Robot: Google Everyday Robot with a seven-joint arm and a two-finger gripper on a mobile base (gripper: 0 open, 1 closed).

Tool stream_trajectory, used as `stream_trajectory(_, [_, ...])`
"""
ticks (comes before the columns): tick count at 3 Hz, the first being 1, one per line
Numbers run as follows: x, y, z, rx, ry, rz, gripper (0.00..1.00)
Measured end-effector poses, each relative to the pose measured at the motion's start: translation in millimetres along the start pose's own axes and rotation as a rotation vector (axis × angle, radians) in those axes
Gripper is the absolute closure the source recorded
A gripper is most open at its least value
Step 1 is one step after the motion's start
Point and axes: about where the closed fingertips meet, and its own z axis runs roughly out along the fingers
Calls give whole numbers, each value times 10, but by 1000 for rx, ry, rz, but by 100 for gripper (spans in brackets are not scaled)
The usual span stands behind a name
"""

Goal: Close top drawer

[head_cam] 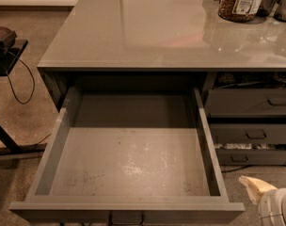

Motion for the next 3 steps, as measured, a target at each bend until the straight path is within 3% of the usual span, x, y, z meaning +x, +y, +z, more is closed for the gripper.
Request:
stream_trajectory(1, [-1, 0, 1, 0, 0, 0, 0])
stream_trajectory(2, [-98, 47, 135, -77, 12, -5, 0])
stream_trajectory(3, [-237, 234, 335, -189, 0, -12, 0])
